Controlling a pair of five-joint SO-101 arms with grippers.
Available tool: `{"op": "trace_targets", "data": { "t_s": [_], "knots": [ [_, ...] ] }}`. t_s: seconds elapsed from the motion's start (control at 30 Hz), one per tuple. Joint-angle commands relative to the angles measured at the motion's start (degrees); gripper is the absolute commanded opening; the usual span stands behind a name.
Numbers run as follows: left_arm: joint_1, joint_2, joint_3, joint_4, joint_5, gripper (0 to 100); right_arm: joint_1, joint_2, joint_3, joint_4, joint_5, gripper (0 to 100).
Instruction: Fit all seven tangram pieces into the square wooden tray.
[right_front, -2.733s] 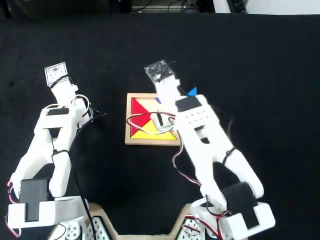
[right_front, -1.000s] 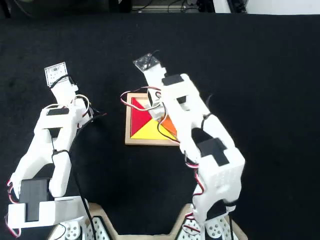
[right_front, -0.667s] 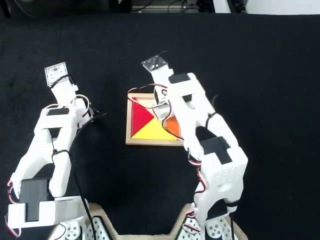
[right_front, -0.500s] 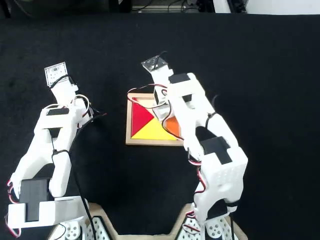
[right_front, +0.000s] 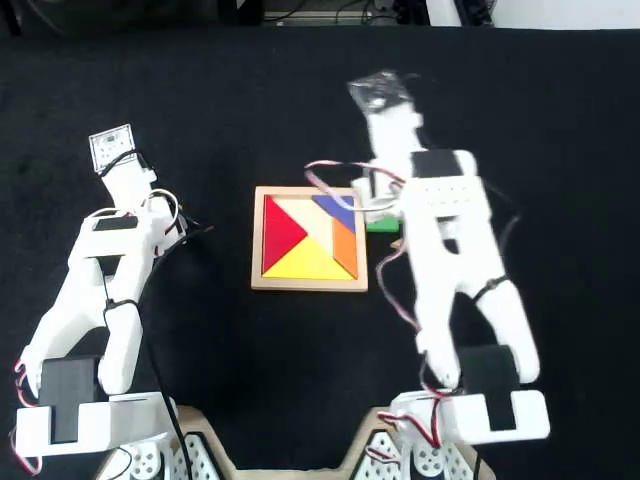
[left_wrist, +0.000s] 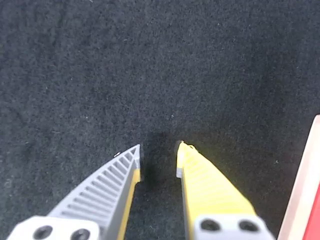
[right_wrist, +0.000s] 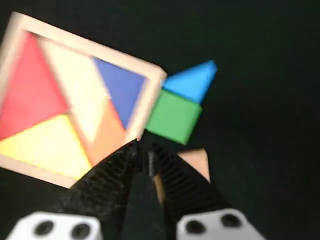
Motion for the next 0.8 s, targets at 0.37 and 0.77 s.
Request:
{"op": "trace_targets", "data": {
  "t_s": [0.37,0.77],
  "knots": [
    [-0.04,-0.26,-0.48,-1.05,-0.62,13,8.35,10.42,3.82,-1.23,20.92,19.8],
    [-0.04,-0.26,-0.57,-1.05,-0.62,13,5.27,10.51,4.0,-5.54,20.66,7.0]
  ]
}}
